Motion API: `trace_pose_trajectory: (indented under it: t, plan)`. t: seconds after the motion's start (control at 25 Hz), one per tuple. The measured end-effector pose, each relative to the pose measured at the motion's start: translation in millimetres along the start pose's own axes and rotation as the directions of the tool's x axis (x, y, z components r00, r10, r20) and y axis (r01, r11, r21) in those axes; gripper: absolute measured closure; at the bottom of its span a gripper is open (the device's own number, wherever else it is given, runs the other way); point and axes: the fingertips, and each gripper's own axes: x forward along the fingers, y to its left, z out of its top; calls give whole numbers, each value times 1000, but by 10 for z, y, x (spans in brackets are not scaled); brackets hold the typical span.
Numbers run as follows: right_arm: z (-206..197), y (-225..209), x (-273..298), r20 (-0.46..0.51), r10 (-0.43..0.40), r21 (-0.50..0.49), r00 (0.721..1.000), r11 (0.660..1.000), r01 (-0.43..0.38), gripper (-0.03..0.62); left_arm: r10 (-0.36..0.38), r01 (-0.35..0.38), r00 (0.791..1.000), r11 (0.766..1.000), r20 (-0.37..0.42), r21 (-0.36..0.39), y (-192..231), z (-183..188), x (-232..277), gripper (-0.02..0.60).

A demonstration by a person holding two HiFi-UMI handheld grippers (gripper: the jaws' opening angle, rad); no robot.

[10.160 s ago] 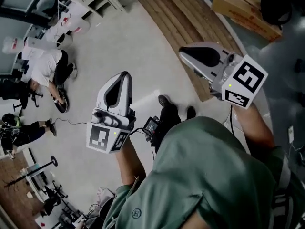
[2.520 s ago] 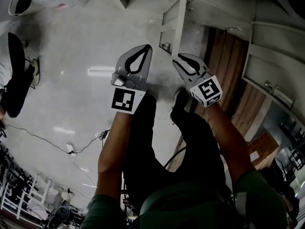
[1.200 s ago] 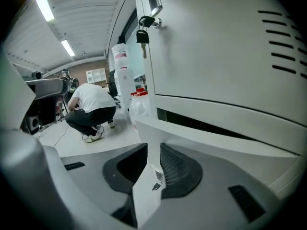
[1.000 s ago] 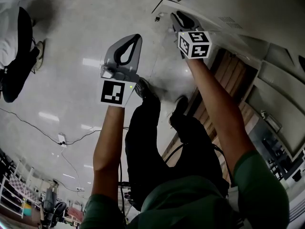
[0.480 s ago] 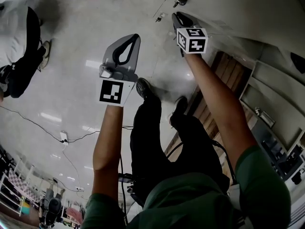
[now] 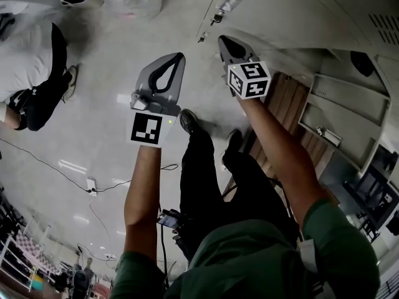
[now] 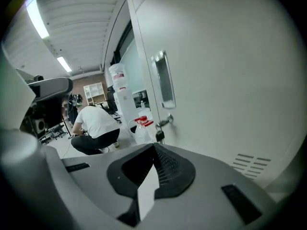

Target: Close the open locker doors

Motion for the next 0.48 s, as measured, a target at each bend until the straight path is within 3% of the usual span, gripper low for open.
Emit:
trace_pose_trajectory:
  t: [0.48]
  plan:
    - [1368, 557, -1675, 226, 14, -32, 974, 999, -7, 588, -163, 162, 986, 986, 35, 25, -575, 1320, -62, 581]
